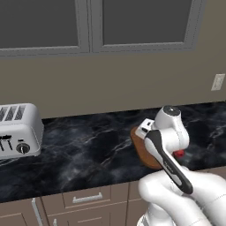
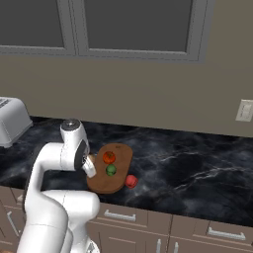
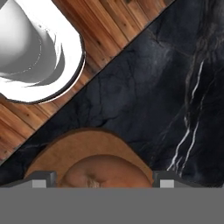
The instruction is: Place the avocado, onion, tomato, and bell pepper on the cutting board.
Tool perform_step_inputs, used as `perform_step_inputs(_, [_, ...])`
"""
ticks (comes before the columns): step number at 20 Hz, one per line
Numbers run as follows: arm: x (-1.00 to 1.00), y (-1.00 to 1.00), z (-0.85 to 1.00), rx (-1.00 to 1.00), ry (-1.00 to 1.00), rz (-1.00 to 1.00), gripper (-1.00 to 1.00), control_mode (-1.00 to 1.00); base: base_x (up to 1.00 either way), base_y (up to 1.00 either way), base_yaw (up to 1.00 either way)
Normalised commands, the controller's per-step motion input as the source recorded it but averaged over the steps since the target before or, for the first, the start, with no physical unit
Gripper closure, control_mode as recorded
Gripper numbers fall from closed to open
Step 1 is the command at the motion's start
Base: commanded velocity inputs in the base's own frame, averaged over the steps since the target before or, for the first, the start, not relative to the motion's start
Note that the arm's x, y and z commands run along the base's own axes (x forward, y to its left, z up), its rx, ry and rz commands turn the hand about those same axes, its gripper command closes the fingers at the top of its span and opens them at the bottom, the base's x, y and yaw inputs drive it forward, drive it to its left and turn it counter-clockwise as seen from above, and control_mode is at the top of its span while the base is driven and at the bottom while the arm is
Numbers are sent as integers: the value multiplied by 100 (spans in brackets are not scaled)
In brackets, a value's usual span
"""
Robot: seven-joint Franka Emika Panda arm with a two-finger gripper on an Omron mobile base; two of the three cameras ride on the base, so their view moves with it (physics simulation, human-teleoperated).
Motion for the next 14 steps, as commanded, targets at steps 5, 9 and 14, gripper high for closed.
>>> perform_step_inputs(5, [0,-11,-17,0,0,0,100,-100,0,0,0])
perform_step_inputs(9, [0,-2,-14,0,-2,0,100,-100,0,0,0])
perform_step_inputs(14, [3,0,-11,0,-6,0,100,-100,0,0,0])
